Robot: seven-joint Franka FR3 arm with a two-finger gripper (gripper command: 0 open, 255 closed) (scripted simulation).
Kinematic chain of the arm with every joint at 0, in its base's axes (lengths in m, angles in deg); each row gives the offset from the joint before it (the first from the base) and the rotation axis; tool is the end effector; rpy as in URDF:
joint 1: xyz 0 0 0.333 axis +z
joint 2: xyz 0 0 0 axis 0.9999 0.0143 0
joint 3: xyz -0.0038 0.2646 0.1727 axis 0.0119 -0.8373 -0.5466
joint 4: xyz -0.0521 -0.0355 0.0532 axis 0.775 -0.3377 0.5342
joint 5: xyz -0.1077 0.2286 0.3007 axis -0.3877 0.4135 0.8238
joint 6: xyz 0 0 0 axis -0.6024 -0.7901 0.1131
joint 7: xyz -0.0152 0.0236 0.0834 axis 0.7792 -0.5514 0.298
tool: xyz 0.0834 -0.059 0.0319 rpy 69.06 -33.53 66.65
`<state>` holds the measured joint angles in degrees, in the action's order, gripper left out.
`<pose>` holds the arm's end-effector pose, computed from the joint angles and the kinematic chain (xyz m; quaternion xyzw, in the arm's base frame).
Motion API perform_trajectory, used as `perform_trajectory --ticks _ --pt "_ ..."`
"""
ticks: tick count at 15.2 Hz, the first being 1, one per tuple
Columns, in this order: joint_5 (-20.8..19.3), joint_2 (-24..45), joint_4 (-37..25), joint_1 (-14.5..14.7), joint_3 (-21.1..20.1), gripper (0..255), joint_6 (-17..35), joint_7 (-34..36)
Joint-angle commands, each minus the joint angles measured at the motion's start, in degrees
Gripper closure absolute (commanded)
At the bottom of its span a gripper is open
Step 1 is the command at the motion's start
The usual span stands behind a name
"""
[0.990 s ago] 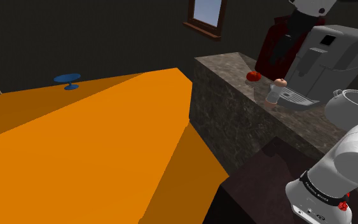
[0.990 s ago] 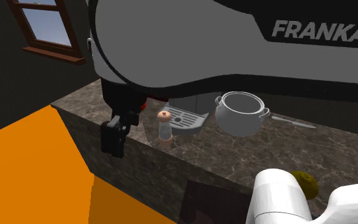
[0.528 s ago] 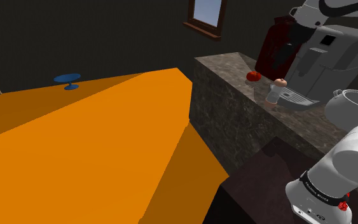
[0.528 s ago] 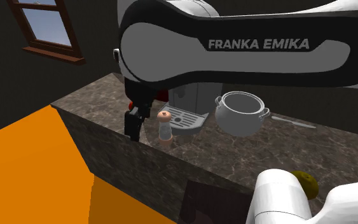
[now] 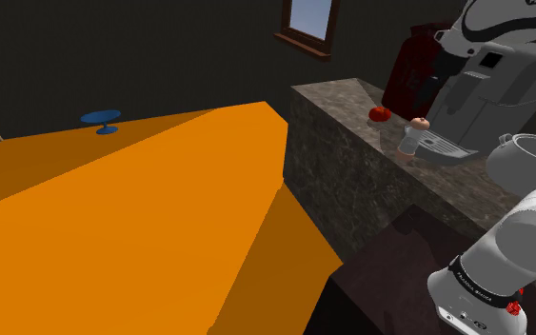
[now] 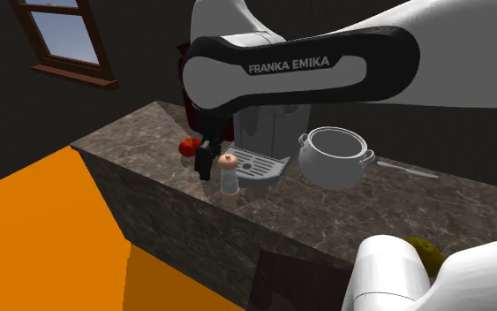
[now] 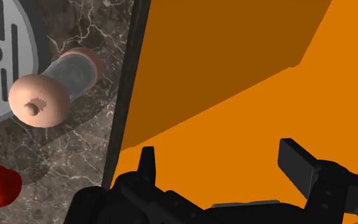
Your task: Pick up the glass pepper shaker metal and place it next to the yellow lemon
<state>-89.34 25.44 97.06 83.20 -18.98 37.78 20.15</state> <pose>0.3546 -0.2075 0.5352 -0.9963 -0.0473 -0.0711 0.0002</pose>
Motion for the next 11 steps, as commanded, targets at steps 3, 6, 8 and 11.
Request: perform_trajectory --ticks 3,6,8,11 --pt "0.08 5.96 -2.09 -0.53 5.13 0 3.26 -5.25" --pt "1.12 10.97 -4.23 -0.59 8.88 0 5.48 -9.31" --pt "2.37 14.63 -5.96 -0.55 11.37 0 6.83 -12.26" --pt "5.27 20.69 -9.02 -0.53 14.98 0 8.56 -17.14"
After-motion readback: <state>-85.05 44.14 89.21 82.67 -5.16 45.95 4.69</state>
